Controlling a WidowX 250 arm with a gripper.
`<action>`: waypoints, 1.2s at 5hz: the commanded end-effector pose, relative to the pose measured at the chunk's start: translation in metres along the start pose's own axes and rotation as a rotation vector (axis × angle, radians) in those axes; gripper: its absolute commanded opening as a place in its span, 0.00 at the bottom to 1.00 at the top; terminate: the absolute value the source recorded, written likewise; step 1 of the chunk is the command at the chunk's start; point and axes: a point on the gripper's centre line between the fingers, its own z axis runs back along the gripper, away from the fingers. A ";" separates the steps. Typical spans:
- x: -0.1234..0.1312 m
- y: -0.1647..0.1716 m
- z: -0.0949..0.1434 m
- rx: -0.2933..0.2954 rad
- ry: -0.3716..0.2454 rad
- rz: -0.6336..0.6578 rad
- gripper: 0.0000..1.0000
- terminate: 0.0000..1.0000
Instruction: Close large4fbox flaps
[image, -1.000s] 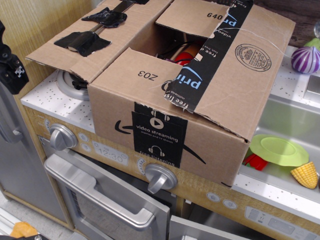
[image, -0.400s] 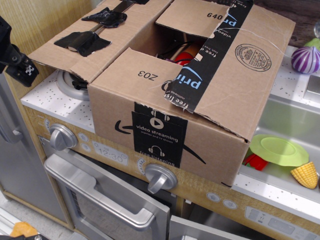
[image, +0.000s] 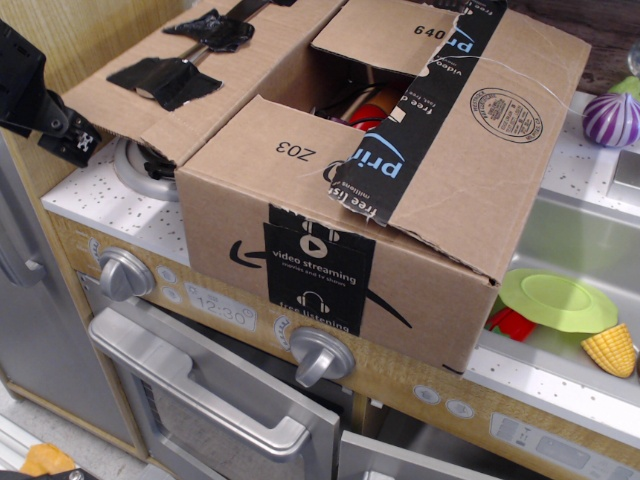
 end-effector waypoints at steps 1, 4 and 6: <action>0.030 -0.003 0.021 0.086 -0.081 -0.057 1.00 0.00; 0.051 -0.041 0.056 0.076 -0.120 -0.058 1.00 0.00; 0.058 -0.065 0.064 0.005 -0.086 0.041 1.00 0.00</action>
